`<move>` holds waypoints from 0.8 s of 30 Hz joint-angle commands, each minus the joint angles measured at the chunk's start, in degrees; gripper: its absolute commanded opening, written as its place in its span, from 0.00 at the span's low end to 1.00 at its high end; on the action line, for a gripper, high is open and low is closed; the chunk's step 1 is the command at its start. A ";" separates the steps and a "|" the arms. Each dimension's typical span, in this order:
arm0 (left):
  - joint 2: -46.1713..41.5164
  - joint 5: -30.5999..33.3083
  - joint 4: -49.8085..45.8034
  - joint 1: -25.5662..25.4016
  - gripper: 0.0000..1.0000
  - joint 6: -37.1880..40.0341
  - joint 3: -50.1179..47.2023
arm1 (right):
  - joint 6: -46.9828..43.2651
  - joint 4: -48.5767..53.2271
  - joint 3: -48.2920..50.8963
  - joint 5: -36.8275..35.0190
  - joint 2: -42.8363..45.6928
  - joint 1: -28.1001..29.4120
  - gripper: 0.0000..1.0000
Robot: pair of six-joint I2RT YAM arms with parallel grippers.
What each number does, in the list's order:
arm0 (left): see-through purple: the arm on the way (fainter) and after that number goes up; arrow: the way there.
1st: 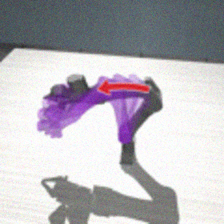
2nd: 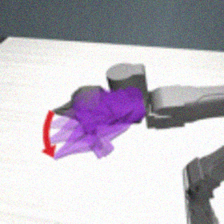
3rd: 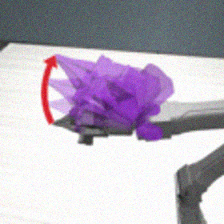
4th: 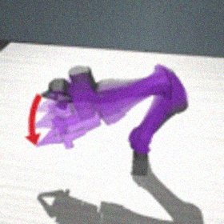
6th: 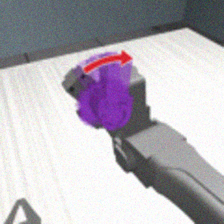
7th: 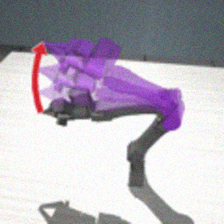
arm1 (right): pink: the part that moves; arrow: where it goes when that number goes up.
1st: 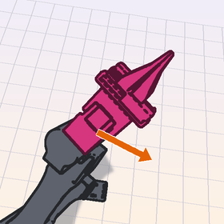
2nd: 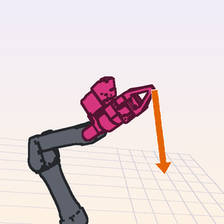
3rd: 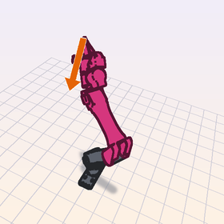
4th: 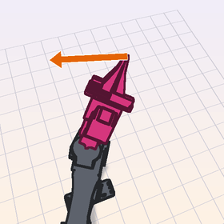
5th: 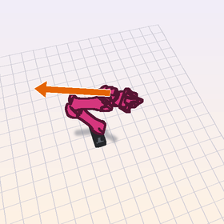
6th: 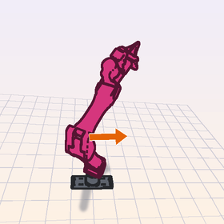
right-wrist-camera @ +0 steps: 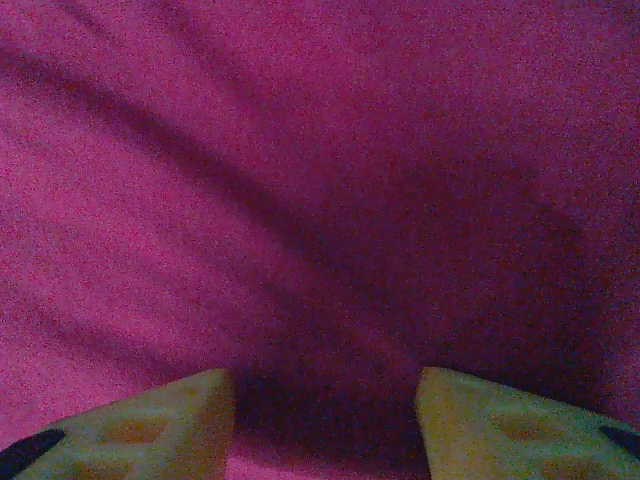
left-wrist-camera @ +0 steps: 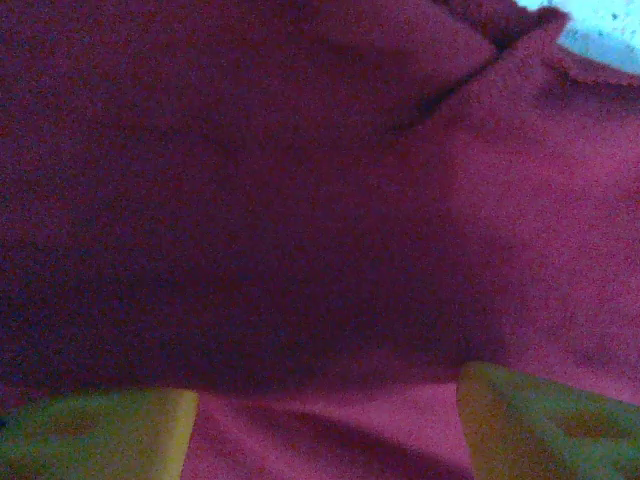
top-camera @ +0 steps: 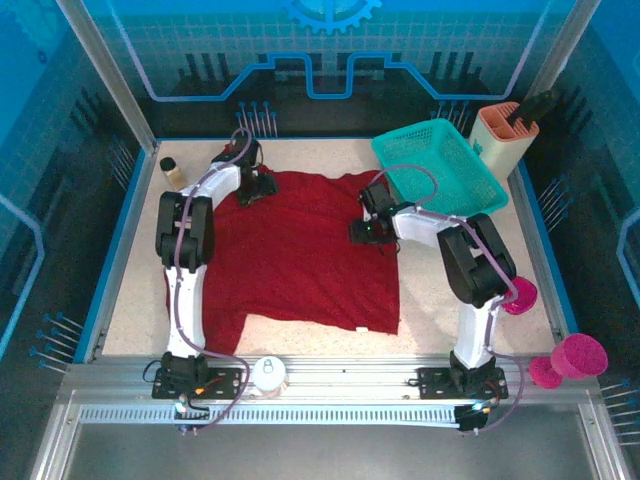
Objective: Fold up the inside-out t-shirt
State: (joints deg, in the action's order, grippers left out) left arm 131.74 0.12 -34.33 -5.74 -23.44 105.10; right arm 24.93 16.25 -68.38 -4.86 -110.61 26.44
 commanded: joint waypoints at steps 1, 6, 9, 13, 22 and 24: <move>-0.94 0.05 -8.62 0.63 0.71 1.79 1.68 | -1.61 6.31 4.58 -1.01 1.88 5.10 0.54; -14.03 -1.26 -13.94 1.78 0.74 -3.41 -8.47 | -3.90 6.97 5.30 5.60 9.78 7.14 0.58; -22.30 0.55 -11.25 2.32 0.77 -6.43 -17.15 | -5.82 2.05 3.28 8.47 11.25 3.94 0.63; -25.61 2.18 -12.69 4.91 0.79 -13.58 -22.92 | -10.52 -5.40 -0.31 6.35 4.00 0.58 0.60; -15.90 -1.52 -10.19 6.27 0.75 -14.69 -23.84 | -8.66 5.51 1.36 -2.95 -0.53 3.29 0.56; -9.71 -0.86 -14.04 6.26 0.74 -12.64 -16.82 | -8.62 8.69 3.87 -8.39 0.01 5.06 0.55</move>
State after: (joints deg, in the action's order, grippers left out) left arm 115.98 0.40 -45.41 0.58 -37.39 81.06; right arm 15.77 16.71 -68.16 -7.16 -110.76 29.32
